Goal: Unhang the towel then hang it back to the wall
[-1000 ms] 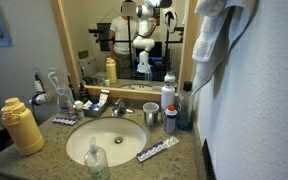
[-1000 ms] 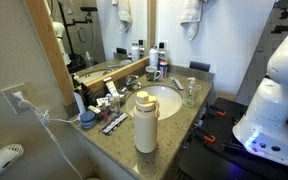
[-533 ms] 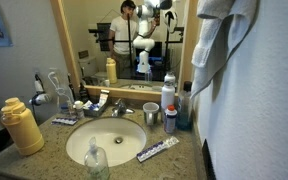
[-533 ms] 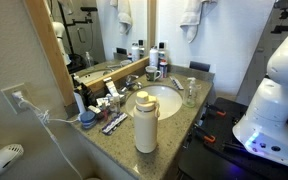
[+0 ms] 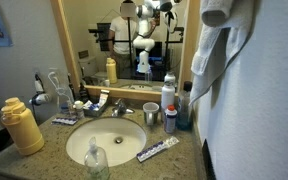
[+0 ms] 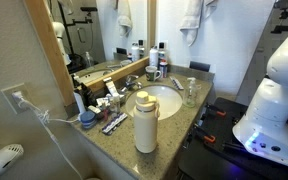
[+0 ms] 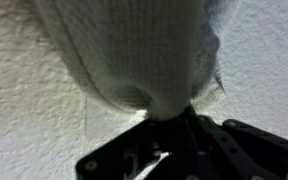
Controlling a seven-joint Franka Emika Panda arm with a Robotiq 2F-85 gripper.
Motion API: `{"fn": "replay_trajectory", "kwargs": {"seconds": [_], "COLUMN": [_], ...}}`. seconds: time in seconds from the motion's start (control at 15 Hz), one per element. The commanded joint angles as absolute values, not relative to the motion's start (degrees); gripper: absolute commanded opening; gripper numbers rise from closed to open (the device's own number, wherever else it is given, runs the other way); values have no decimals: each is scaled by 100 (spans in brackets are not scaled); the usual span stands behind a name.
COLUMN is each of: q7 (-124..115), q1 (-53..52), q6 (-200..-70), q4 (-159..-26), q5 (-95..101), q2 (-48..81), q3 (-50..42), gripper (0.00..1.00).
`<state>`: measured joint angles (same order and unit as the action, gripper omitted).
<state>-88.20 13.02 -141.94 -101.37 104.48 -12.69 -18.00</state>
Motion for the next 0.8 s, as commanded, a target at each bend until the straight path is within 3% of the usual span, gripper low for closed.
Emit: {"fn": "replay_trajectory", "kwargs": {"seconds": [0.0,0.2,0.33,0.73], "q7": [-8778,-8683,-8636,-8525], "q1": [1323,1317,1311,1313], "q6": [-14469,-14573,-14618,-14674], "q4": [-10375,-10437,-10477,-10547], "q5": [10610,10546,10474,10414], "q2": [-1480,-1489,-1487,-1479], "q3": [-1831,-1845,-1856,-1867], "gripper": [1,1,30,74]}}
